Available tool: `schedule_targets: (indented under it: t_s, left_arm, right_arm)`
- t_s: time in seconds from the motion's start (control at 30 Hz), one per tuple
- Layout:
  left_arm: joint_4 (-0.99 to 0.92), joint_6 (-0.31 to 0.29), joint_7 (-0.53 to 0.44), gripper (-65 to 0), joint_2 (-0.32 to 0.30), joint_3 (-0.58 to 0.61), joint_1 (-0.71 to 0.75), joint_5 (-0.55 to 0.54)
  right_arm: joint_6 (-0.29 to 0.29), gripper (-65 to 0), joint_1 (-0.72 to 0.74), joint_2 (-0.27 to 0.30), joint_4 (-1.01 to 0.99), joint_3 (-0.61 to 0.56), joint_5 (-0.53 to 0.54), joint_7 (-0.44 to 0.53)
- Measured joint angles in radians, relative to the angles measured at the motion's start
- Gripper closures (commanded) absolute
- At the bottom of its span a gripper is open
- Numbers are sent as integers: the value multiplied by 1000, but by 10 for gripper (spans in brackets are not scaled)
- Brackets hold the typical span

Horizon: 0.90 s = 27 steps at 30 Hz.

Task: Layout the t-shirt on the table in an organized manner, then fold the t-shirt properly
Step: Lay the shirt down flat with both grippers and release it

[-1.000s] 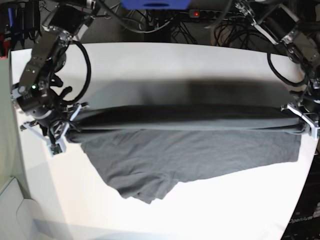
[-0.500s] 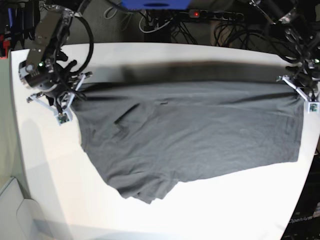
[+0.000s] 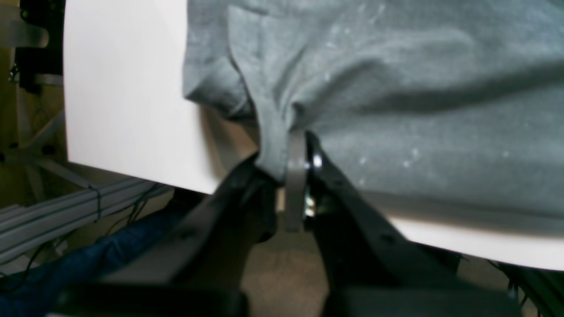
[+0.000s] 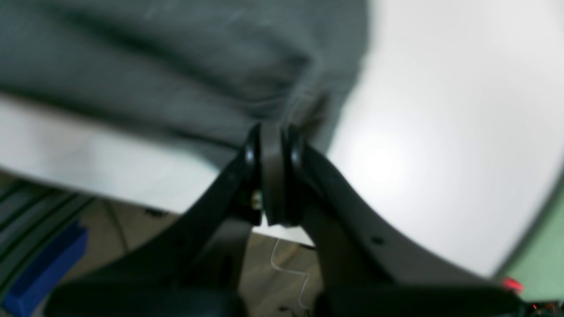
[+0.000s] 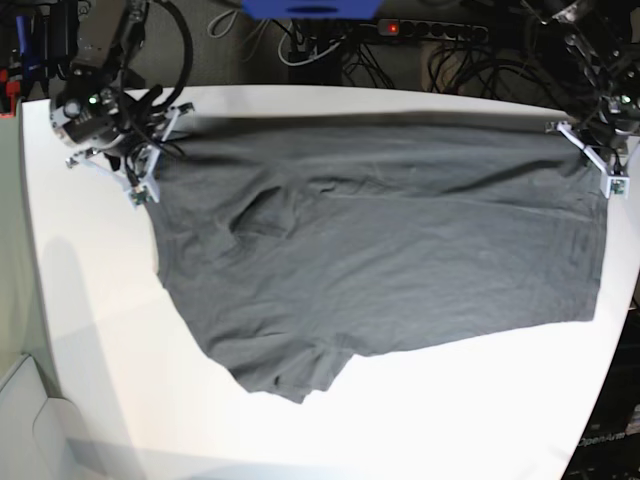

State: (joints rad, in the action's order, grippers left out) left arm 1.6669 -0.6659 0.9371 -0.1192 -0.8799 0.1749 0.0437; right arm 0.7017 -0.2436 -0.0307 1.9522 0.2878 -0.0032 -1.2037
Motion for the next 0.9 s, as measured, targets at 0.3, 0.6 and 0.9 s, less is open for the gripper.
schedule_targets:
  t_s: [0.3, 0.6, 0.9]
  left_arm:
    - [-91, 0, -8, -4, -2, 0, 0, 4]
    - [-98, 1, -14, -4, -13, 1, 0, 4]
    - [-98, 0, -14, -4, -28, 3, -1, 3]
  right_arm:
    - [0, 0, -50, -2, -9, -10, -1, 18]
    - [0, 0, -129, 0, -9, -10, -1, 90]
    - [0, 0, -155, 42, -9, -4, -1, 121]
